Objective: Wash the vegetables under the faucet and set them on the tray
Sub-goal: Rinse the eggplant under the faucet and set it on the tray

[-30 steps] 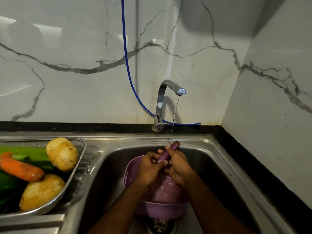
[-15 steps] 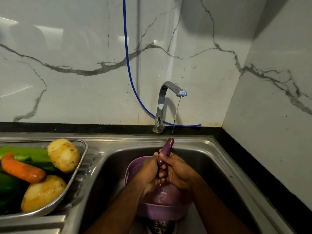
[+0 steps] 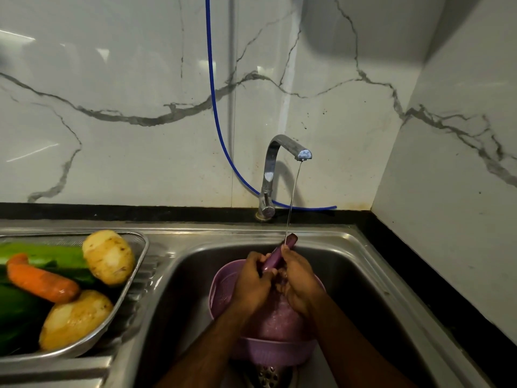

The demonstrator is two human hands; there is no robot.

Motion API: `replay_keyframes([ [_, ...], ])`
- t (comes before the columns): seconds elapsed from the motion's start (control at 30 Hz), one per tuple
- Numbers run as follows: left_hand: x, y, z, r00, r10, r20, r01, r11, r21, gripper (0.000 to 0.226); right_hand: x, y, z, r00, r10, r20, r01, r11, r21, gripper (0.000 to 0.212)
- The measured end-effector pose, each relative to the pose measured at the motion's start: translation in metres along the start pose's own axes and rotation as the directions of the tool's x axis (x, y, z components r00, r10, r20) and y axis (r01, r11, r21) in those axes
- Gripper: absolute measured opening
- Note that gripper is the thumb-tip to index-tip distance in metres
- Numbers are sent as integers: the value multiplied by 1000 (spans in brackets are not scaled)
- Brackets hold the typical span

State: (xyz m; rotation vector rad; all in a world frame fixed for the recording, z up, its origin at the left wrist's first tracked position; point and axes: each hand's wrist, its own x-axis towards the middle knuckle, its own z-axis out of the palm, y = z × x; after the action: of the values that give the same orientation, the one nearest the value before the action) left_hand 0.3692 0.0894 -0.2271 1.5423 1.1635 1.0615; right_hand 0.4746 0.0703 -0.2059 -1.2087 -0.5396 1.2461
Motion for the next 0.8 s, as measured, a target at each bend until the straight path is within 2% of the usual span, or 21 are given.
replay_keyframes([
  [0.07,-1,4,-2,995,-44,86,52,994,-91,8,1,-1,-1,1000,16,-8,-16,999,35,22],
  [0.1,-3,8,-3,981,-108,164,133,979,-153,14,1,-3,-2,1000,28,-9,-28,998,54,19],
  [0.2,-9,15,-6,860,-301,413,448,833,-326,34,-4,-10,-1,999,48,10,-49,985,164,21],
  [0.27,-7,14,-9,788,-304,536,552,733,-396,37,-4,-13,-1,999,40,24,-44,970,241,22],
  [0.37,-6,17,-16,727,-289,623,614,679,-402,41,1,-14,-4,998,45,35,-52,971,233,27],
  [0.5,-5,19,-22,713,-335,616,623,706,-337,42,2,-12,-2,993,93,68,-108,955,277,22],
  [0.63,-4,13,-22,729,-384,567,625,710,-323,47,1,-14,2,992,95,87,-119,936,332,27],
  [0.73,-4,12,-17,821,-353,448,535,751,-387,37,6,-12,2,997,82,6,-81,962,262,40],
  [0.8,-3,11,-12,910,-258,324,380,831,-407,20,10,-7,0,997,66,-46,-56,979,196,39],
])
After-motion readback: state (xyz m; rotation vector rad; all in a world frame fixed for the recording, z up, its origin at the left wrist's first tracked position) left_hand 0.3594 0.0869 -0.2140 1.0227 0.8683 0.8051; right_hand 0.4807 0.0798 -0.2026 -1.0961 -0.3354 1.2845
